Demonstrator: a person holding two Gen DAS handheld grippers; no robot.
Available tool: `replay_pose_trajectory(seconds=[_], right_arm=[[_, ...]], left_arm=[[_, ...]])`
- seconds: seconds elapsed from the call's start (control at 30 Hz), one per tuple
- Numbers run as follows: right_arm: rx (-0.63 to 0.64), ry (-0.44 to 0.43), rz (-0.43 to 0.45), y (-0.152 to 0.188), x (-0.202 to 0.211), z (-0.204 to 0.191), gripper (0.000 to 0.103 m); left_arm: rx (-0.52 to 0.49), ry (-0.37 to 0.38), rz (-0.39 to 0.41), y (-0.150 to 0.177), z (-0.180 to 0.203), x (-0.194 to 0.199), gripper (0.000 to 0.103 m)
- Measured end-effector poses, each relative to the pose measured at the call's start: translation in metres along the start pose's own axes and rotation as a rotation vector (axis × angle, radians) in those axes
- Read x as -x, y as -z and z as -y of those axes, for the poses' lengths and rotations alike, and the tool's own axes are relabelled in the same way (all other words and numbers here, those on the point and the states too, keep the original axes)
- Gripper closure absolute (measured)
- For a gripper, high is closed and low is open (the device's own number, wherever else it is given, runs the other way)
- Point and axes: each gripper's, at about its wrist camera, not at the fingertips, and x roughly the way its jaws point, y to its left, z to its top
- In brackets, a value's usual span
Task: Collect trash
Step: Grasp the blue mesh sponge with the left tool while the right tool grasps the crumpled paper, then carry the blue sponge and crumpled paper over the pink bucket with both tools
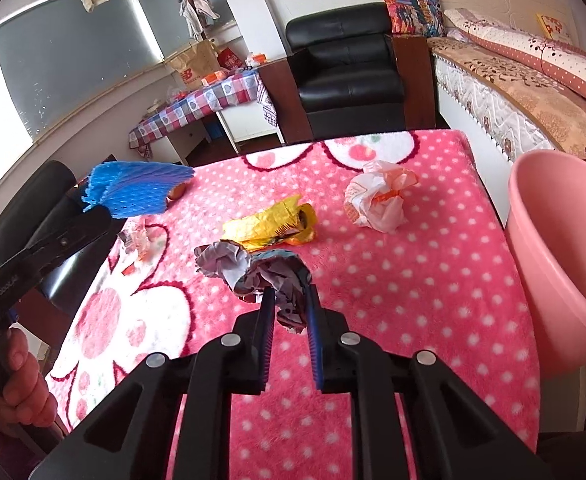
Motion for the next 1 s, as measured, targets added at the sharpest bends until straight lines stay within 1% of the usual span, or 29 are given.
replay_pose_trajectory(seconds=[0.2,0.4,0.6,0.87,1.0], right_arm=[[-0.016,0.016,0.061,0.004,0.032,0.001,0.088],[-0.049,0.051,0.118,0.004,0.063,0.013,0.088],[-0.093,0.089,0.18,0.003,0.093,0.034,0.088],[-0.142,0.144,0.239,0.004,0.123,0.062,0.088],[-0.175,0.182,0.265,0.005,0.136,0.081,0.088]], left_arm=[[0.005,0.053,0.007,0.0,0.012,0.008,0.099],[-0.018,0.115,0.015,0.0,0.037,0.01,0.099],[-0.062,0.169,0.019,-0.001,0.068,0.008,0.099],[-0.104,0.238,0.018,-0.005,0.104,0.0,0.099],[-0.116,0.283,0.006,-0.008,0.123,-0.008,0.099]])
